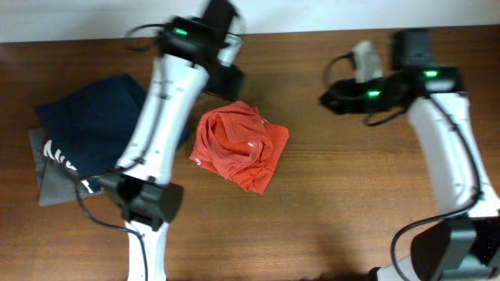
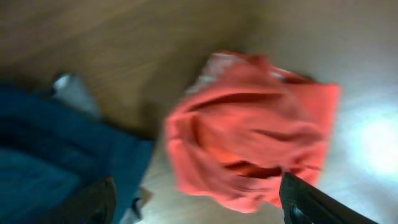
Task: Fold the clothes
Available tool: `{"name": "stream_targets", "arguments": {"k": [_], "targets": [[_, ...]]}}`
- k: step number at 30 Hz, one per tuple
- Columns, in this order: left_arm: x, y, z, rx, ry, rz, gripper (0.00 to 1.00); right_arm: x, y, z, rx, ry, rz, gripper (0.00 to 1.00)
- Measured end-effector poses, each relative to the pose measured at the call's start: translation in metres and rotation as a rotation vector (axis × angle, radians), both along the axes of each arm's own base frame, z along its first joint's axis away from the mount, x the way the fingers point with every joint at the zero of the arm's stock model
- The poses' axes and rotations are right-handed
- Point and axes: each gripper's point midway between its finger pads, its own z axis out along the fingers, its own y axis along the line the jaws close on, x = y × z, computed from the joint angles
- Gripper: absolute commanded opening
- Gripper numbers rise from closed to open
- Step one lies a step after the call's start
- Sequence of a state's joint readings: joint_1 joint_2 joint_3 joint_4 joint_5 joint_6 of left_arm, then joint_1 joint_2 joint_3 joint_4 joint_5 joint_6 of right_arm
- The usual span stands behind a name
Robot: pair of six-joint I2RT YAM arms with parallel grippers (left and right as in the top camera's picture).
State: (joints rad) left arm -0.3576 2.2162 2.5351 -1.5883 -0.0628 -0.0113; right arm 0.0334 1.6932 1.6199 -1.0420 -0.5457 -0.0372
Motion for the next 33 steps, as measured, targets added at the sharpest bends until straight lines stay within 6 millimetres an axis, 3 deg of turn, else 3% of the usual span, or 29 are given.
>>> {"name": "stream_targets", "arguments": {"k": [4, 9, 11, 15, 18, 23, 25, 28, 31, 33], "targets": [[0.008, 0.052, -0.002, -0.017, 0.034, 0.116, 0.84, -0.005, 0.064, -0.019, -0.054, 0.012, 0.104, 0.60], [0.008, 0.101, -0.005, -0.027, 0.071, 0.224, 0.84, -0.013, 0.133, -0.073, -0.137, 0.084, 0.178, 0.59], [0.006, 0.116, -0.005, -0.029, 0.085, 0.257, 0.84, -0.016, 0.153, -0.097, -0.202, 0.092, 0.191, 0.59], [0.006, 0.136, -0.006, -0.040, 0.091, 0.303, 0.84, -0.018, 0.178, -0.127, -0.329, 0.051, 0.184, 0.61], [0.007, 0.143, -0.006, -0.051, 0.092, 0.319, 0.84, -0.012, 0.185, -0.132, -0.379, 0.000, 0.164, 0.61], [0.008, 0.143, -0.005, -0.064, 0.090, 0.320, 0.84, 0.000, 0.179, -0.142, -0.430, -0.030, 0.119, 0.61], [0.008, 0.142, -0.005, -0.067, 0.091, 0.318, 0.84, 0.002, 0.176, -0.145, -0.445, -0.030, 0.111, 0.45], [0.008, 0.141, -0.005, -0.070, 0.092, 0.318, 0.84, 0.006, 0.172, -0.146, -0.465, -0.042, 0.087, 0.12], [0.008, 0.141, -0.005, -0.071, 0.091, 0.317, 0.84, 0.012, 0.163, -0.145, -0.506, -0.062, 0.051, 0.04], [0.008, 0.141, -0.005, -0.071, 0.090, 0.318, 0.84, 0.015, 0.155, -0.145, -0.535, -0.067, 0.032, 0.04]]}}
